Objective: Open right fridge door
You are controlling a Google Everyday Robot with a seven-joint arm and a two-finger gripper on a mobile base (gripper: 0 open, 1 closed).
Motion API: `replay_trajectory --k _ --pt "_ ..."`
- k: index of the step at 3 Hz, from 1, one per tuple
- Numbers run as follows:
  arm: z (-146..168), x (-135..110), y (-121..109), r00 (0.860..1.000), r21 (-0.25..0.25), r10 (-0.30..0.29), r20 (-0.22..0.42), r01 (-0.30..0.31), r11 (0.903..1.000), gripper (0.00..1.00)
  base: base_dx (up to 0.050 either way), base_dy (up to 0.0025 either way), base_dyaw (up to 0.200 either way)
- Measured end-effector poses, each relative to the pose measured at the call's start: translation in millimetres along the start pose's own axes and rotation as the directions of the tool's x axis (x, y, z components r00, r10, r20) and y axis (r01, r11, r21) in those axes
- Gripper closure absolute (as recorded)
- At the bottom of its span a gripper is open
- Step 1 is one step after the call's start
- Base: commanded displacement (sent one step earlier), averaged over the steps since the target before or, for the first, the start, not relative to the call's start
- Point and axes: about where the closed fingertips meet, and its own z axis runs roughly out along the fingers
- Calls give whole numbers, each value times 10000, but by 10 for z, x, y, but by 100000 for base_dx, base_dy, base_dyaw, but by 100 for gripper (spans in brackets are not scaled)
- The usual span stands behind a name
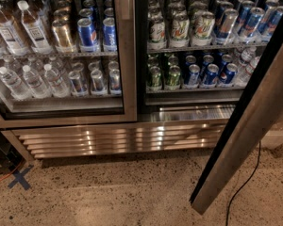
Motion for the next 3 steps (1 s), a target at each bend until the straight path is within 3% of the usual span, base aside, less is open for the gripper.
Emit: replay_trajectory --k 3 --pt "0 1 3 10000 -12 0 -5 0 10000 0 0 0 0"
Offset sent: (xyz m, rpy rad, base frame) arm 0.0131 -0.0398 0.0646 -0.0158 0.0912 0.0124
